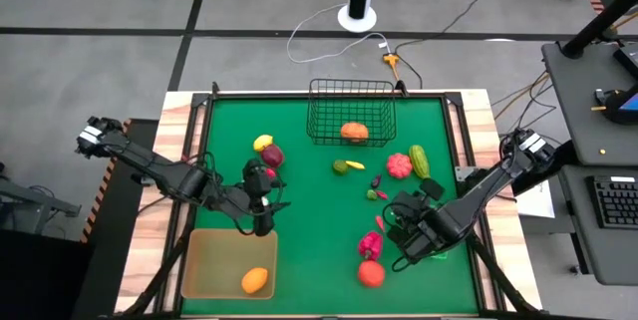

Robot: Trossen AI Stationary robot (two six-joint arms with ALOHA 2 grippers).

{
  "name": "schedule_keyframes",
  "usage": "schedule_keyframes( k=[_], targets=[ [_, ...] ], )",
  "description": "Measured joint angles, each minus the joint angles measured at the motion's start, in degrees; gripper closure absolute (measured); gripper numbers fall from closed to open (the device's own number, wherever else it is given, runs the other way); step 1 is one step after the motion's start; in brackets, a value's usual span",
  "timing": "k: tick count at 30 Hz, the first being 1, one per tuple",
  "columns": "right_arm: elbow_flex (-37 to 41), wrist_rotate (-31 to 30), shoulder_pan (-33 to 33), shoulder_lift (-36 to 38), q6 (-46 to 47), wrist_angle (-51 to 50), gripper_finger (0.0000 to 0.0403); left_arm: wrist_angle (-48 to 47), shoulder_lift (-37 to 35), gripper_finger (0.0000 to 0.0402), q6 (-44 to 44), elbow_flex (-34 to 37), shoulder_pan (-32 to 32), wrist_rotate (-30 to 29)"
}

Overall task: Sort produce into baskets
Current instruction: Put the tomato into the orange bin

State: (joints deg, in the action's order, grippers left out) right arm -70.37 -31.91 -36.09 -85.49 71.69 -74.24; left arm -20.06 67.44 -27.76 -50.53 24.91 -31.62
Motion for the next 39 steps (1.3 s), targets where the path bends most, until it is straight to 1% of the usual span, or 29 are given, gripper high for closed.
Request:
schedule_keyframes(
  k=[3,9,13,14,17,21,29,33,39],
  targets=[
    [-0.5,-3.2,1.4,0.0,-3.6,2.1,0.0246,-7.3,0.0,0.0170,0.2,-3.3,0.0,2.4],
    [-0.5,-6.5,4.7,0.1,-9.8,4.6,0.0237,-27.8,0.0,0.0170,-1.8,-9.7,0.0,4.6],
    [-0.5,-7.7,7.0,0.3,-12.1,4.7,0.0234,-37.8,-0.1,0.0170,-4.1,-11.1,0.0,9.3],
    [-0.5,-8.9,7.5,0.3,-13.0,4.7,0.0234,-39.4,0.0,0.0170,-4.5,-11.1,0.0,10.9],
    [-0.5,-13.5,8.7,0.3,-15.4,4.7,0.0236,-41.8,-0.1,0.0170,-4.4,-10.4,0.0,14.1],
    [-0.5,-14.4,10.7,0.3,-16.0,4.7,0.0234,-42.7,0.0,0.0170,-4.1,-8.6,0.0,16.1],
    [-0.5,-14.5,12.8,0.3,-16.1,4.8,0.0232,-42.7,0.0,0.0170,-2.7,-4.3,0.0,15.9],
    [-0.5,-14.4,13.1,0.5,-16.2,5.0,0.0232,-43.1,0.0,0.0167,-2.8,-3.4,0.0,12.9],
    [-0.5,-14.2,13.1,0.5,-16.3,5.9,0.0232,-44.7,0.0,0.0139,-5.5,-2.2,-0.2,12.7]
  ],
)
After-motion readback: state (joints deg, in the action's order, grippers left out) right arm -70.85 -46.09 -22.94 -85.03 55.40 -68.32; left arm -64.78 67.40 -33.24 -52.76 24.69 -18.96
